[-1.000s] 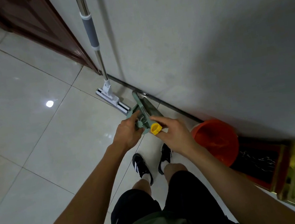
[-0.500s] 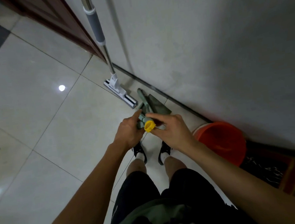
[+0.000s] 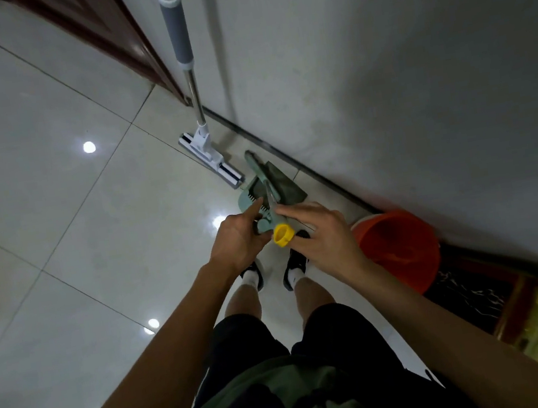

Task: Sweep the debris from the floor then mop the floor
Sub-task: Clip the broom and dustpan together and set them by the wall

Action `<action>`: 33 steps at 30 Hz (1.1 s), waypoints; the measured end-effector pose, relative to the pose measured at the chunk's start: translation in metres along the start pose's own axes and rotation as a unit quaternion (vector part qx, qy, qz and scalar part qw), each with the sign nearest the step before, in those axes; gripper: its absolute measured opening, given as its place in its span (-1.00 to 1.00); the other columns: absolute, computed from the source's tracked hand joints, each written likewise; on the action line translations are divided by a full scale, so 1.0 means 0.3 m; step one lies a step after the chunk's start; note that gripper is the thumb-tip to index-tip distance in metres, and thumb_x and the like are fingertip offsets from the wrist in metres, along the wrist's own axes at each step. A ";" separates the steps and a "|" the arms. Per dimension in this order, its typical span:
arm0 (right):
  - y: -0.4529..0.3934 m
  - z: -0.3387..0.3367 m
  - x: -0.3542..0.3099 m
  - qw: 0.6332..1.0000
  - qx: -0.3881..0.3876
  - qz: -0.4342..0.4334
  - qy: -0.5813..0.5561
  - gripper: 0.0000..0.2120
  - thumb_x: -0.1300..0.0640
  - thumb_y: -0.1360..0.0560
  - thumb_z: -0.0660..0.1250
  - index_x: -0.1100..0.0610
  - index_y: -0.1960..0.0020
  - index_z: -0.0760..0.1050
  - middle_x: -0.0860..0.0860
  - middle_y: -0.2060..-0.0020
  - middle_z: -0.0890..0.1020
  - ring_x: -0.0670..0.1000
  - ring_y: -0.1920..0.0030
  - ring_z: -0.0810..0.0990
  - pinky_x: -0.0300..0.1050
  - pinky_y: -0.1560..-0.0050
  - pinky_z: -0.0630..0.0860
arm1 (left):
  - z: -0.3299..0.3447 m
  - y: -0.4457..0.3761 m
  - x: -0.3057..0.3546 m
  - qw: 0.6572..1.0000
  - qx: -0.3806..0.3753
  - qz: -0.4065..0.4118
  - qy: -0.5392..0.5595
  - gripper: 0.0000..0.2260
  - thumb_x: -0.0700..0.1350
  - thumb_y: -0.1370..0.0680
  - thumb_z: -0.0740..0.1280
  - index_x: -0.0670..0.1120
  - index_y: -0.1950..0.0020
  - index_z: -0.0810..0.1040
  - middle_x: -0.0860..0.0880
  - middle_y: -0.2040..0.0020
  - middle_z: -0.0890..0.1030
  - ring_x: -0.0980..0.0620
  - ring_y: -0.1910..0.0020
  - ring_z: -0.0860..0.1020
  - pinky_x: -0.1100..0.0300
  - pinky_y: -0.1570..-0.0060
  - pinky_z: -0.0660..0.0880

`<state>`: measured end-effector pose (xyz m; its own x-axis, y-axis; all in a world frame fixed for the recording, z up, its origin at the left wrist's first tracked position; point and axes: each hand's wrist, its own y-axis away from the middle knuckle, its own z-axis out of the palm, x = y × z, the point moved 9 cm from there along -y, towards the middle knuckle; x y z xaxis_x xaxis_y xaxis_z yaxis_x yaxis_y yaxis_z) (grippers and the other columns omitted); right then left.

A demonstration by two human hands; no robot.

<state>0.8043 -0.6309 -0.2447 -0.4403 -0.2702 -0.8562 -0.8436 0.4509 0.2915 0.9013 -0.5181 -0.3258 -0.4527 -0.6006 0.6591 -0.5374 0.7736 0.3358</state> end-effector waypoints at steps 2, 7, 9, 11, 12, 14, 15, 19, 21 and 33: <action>-0.001 0.003 0.011 1.000 -0.007 0.012 -0.025 -0.55 0.15 -0.41 0.55 0.12 -0.28 0.60 -0.15 -0.13 0.60 -0.20 -0.16 0.58 -0.32 -0.19 0.51 | -0.002 -0.003 0.004 1.000 0.007 0.019 0.011 -0.41 -0.09 -0.46 0.51 -0.12 -0.46 0.44 -0.18 -0.11 0.68 -0.17 0.03 0.66 0.08 -0.03 0.55; -0.010 0.021 0.055 0.996 -0.034 0.065 -0.054 -0.57 0.20 -0.43 0.54 0.05 -0.28 0.60 -0.13 -0.17 0.62 -0.25 -0.21 0.56 -0.26 -0.24 0.50 | 0.001 0.006 -0.021 0.999 0.011 0.025 0.031 -0.43 -0.04 -0.46 0.52 -0.05 -0.44 0.46 -0.12 -0.06 0.69 -0.08 0.10 0.66 0.21 0.05 0.49; -0.014 0.019 0.054 0.996 -0.031 0.062 -0.053 -0.57 0.24 -0.41 0.55 0.07 -0.26 0.62 -0.05 -0.17 0.65 -0.19 -0.20 0.59 -0.18 -0.24 0.53 | 0.003 0.009 -0.025 0.999 0.006 0.031 0.037 -0.44 -0.03 -0.47 0.51 -0.02 -0.44 0.46 -0.10 -0.14 0.67 -0.07 0.01 0.65 0.20 0.00 0.50; -0.021 0.019 0.058 0.996 -0.031 0.063 -0.052 -0.57 0.27 -0.39 0.55 0.10 -0.24 0.63 -0.01 -0.17 0.66 -0.15 -0.20 0.60 -0.12 -0.24 0.54 | 0.003 -0.001 -0.016 0.998 -0.005 0.048 0.039 -0.46 -0.03 -0.48 0.50 -0.01 -0.44 0.47 -0.07 -0.26 0.62 -0.07 -0.12 0.62 0.13 -0.10 0.55; -0.024 0.018 0.063 0.996 -0.032 0.067 -0.053 -0.57 0.28 -0.39 0.55 0.10 -0.24 0.63 -0.01 -0.17 0.66 -0.14 -0.20 0.60 -0.10 -0.25 0.54 | 0.003 -0.007 -0.007 0.998 -0.010 0.060 0.033 -0.48 -0.03 -0.49 0.49 0.00 -0.44 0.47 -0.05 -0.31 0.59 -0.08 -0.18 0.60 0.06 -0.14 0.56; -0.028 0.013 0.075 0.995 -0.032 0.076 -0.061 -0.57 0.27 -0.39 0.54 0.08 -0.24 0.63 -0.04 -0.16 0.66 -0.16 -0.20 0.60 -0.11 -0.25 0.54 | 0.006 -0.018 0.015 0.997 -0.018 0.078 0.018 -0.49 -0.04 -0.50 0.48 0.00 -0.44 0.47 -0.04 -0.35 0.55 -0.09 -0.24 0.57 -0.01 -0.13 0.56; -0.030 0.011 0.081 0.994 -0.030 0.079 -0.063 -0.58 0.25 -0.39 0.54 0.06 -0.24 0.63 -0.09 -0.15 0.65 -0.18 -0.20 0.59 -0.12 -0.25 0.54 | 0.006 -0.023 0.024 0.996 -0.020 0.082 0.013 -0.49 -0.05 -0.51 0.47 0.00 -0.45 0.47 -0.04 -0.36 0.55 -0.09 -0.24 0.57 -0.02 -0.11 0.57; -0.033 0.017 0.111 0.990 -0.027 0.092 -0.103 -0.60 0.28 -0.43 0.49 0.02 -0.23 0.63 -0.17 -0.18 0.64 -0.14 -0.24 0.59 -0.06 -0.29 0.53 | 0.013 -0.027 0.037 0.995 -0.031 0.088 0.015 -0.54 -0.09 -0.53 0.43 -0.01 -0.43 0.49 -0.05 -0.33 0.56 -0.11 -0.22 0.56 -0.06 -0.12 0.55; -0.037 0.024 0.128 0.982 -0.016 0.109 -0.151 -0.61 0.35 -0.46 0.45 -0.03 -0.17 0.65 -0.11 -0.20 0.64 -0.05 -0.24 0.60 0.03 -0.29 0.52 | 0.015 -0.026 0.031 0.996 -0.036 0.084 0.020 -0.56 -0.08 -0.53 0.43 -0.01 -0.41 0.50 -0.04 -0.32 0.57 -0.10 -0.21 0.57 -0.06 -0.12 0.55; -0.039 0.000 0.057 1.000 0.019 0.017 0.017 -0.59 0.29 -0.38 0.55 0.25 -0.21 0.61 -0.02 -0.07 0.62 -0.06 -0.09 0.58 -0.12 -0.14 0.55 | 0.031 -0.041 0.019 0.996 -0.047 0.067 0.020 -0.55 -0.02 -0.52 0.45 -0.01 -0.40 0.51 -0.03 -0.30 0.59 -0.09 -0.16 0.57 -0.04 -0.09 0.56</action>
<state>0.8068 -0.6408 -0.2627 -0.4792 -0.2826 -0.8309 -0.8163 0.4914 0.3037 0.8988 -0.5330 -0.3324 -0.4852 -0.4841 0.7282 -0.4047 0.8625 0.3037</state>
